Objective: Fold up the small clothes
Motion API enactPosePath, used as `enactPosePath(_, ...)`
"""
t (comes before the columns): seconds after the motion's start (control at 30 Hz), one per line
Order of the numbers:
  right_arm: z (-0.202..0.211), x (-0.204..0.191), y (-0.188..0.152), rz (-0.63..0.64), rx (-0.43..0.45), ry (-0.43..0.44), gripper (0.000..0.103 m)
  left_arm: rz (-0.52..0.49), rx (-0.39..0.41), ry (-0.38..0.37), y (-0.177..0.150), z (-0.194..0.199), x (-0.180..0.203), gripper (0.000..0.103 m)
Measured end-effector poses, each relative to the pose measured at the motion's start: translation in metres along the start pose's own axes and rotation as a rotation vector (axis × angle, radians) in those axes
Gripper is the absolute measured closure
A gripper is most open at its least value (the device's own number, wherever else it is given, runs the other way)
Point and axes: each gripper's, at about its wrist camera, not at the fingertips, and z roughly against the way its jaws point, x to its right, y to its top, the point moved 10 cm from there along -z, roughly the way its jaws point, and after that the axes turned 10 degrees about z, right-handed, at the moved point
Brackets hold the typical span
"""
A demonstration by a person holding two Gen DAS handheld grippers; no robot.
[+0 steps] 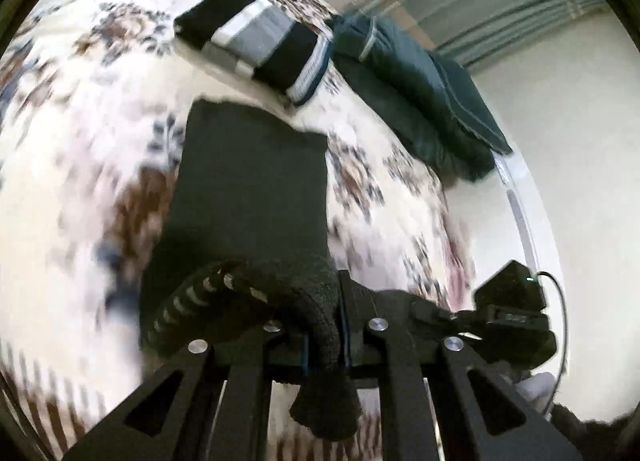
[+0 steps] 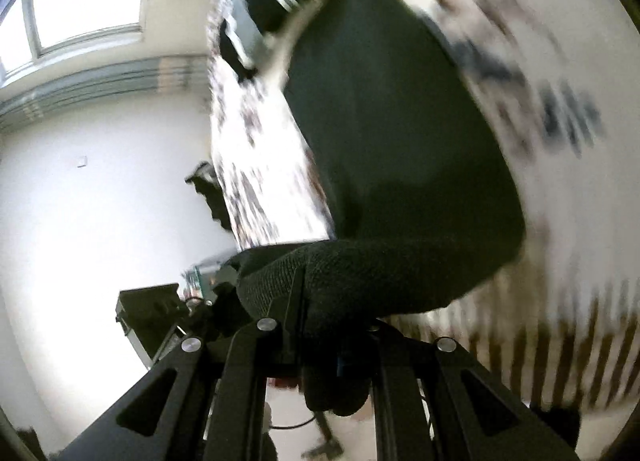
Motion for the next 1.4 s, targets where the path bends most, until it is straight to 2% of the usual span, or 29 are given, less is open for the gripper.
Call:
enactPosePath(0.23, -0.051, 0.008, 0.162, -0.006, 0.032, -0.055, 0.091, 0.068, -0.006, -0.006, 0.105, -0.086, -0.027, 0.090)
enactPosePath(0.37, -0.081, 0.025, 0.232, -0.072, 0.052, -0.044, 0.087, 0.207, -0.055, -0.029, 0.157, -0.132, -0.056, 0.088)
enactPosePath(0.4, -0.089, 0.029, 0.249, -0.094, 0.047, -0.043, 0.085, 0.229, -0.061, -0.034, 0.161, -0.136, -0.061, 0.086)
enactPosePath(0.47, -0.101, 0.037, 0.275, -0.125, 0.049, -0.054, 0.078, 0.291, -0.080, -0.038, 0.173, -0.153, -0.075, 0.077)
enactPosePath(0.53, -0.103, 0.041, 0.299, -0.137, 0.104, -0.065, 0.047, 0.340, -0.088, -0.060, 0.179, -0.161, -0.085, 0.051)
enactPosePath(0.6, -0.100, 0.042, 0.316, -0.139, 0.140, -0.069, 0.045, 0.388, -0.063, -0.085, 0.187, -0.161, -0.095, 0.045)
enactPosePath(0.67, -0.100, 0.042, 0.322, -0.105, 0.124, -0.109, 0.045, 0.438, -0.055, -0.100, 0.192, -0.157, -0.104, 0.044)
enactPosePath(0.73, -0.099, 0.044, 0.316, -0.062, 0.095, -0.160, 0.045, 0.433, -0.041, -0.106, 0.193, -0.146, -0.107, 0.044)
enactPosePath(0.83, -0.093, 0.054, 0.294, -0.013, 0.043, -0.224, 0.044, 0.339, -0.021, -0.056, 0.178, -0.121, -0.108, 0.042)
enactPosePath(0.9, -0.085, 0.062, 0.282, 0.009, 0.020, -0.260, 0.036, 0.274, -0.010, -0.008, 0.163, -0.103, -0.113, 0.041)
enactPosePath(0.93, -0.081, 0.066, 0.273, 0.022, 0.007, -0.267, 0.033, 0.243, -0.006, 0.025, 0.144, -0.089, -0.118, 0.041)
enactPosePath(1.0, -0.074, 0.078, 0.264, 0.027, -0.025, -0.279, 0.026, 0.247, -0.002, 0.043, 0.109, -0.070, -0.128, 0.038)
enactPosePath(1.03, -0.071, 0.084, 0.259, 0.031, -0.045, -0.285, 0.022, 0.261, -0.003, 0.050, 0.092, -0.062, -0.134, 0.030)
enactPosePath(1.13, -0.062, 0.107, 0.252, 0.059, -0.115, -0.322, 0.019, 0.353, 0.002, 0.054, 0.025, -0.036, -0.156, 0.022)
enactPosePath(1.17, -0.062, 0.114, 0.252, 0.067, -0.139, -0.332, 0.017, 0.402, -0.008, 0.058, -0.001, -0.030, -0.163, 0.021)
enactPosePath(1.23, -0.067, 0.122, 0.254, 0.086, -0.181, -0.329, 0.004, 0.504, -0.021, 0.059, -0.044, -0.026, -0.174, 0.021)
enactPosePath(1.33, -0.079, 0.128, 0.265, 0.108, -0.244, -0.281, 0.001, 0.605, -0.026, 0.054, -0.086, -0.038, -0.176, 0.021)
enactPosePath(1.4, -0.095, 0.128, 0.275, 0.118, -0.289, -0.236, 0.001, 0.629, -0.034, 0.045, -0.103, -0.058, -0.171, 0.021)
